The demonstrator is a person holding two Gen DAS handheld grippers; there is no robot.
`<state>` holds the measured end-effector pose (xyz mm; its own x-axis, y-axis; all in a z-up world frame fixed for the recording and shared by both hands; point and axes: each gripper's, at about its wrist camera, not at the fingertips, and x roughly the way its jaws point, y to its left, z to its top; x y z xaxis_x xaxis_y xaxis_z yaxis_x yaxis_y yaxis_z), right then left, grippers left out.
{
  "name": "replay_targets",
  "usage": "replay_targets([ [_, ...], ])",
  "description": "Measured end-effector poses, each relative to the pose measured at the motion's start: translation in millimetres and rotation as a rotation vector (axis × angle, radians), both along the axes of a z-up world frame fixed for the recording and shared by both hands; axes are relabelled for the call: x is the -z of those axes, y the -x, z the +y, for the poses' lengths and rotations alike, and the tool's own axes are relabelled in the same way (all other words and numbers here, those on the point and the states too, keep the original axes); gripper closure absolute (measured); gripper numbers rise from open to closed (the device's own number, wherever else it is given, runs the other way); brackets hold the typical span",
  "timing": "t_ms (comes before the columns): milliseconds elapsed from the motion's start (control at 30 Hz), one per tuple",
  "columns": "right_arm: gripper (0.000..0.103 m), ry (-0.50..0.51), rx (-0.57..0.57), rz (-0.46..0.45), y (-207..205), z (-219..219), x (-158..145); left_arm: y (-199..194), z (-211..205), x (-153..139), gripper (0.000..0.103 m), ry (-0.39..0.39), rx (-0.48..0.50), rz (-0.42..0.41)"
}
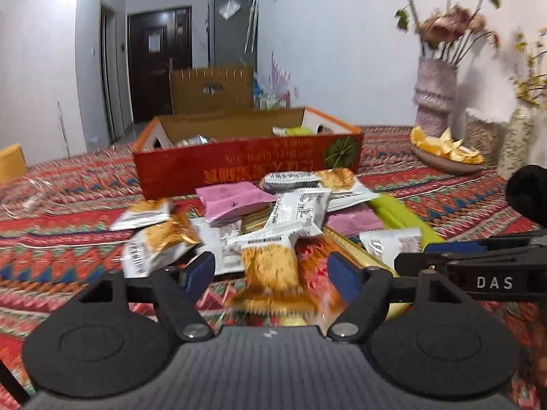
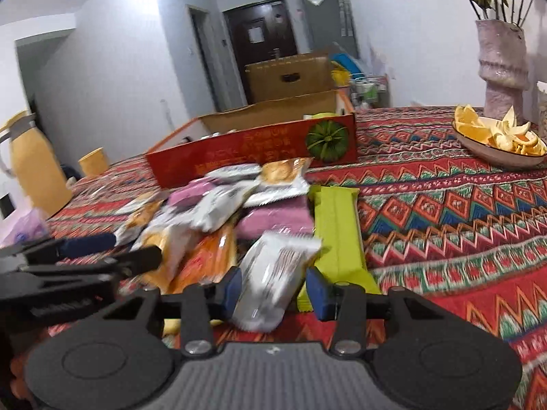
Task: Organize snacks
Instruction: 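Grasp a white packet with right tool while left grasps cookie packet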
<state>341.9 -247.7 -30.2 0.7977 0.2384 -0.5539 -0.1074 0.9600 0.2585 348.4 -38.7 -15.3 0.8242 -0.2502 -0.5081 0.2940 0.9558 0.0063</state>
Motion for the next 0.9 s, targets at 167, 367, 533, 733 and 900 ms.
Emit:
replay_targets([
  [167, 0.044, 0.033, 0.017, 0.009, -29.6, 7.6, 4.8, -29.3, 7.4, 16.9, 0.063, 0.081, -0.005, 0.081],
  [367, 0.056, 0.130, -0.009, 0.019, -45.0, 22.9, 12.3, -11.7, 19.3, 9.6, 0.063, 0.082, -0.047, 0.021],
  [533, 0.064, 0.135, -0.018, 0.031, -42.2, 19.9, 9.7, 17.9, 34.2, -6.8, 0.063, 0.136, -0.101, 0.010],
  [733, 0.066, 0.158, 0.026, -0.048, 1.2, 6.0, -7.7, 66.7, 50.0, -23.5, 0.063, 0.155, -0.143, -0.012],
  [900, 0.066, 0.167, 0.020, -0.128, 47.1, -3.2, -32.2, 103.1, 55.9, -38.1, 0.063, 0.145, -0.169, -0.039],
])
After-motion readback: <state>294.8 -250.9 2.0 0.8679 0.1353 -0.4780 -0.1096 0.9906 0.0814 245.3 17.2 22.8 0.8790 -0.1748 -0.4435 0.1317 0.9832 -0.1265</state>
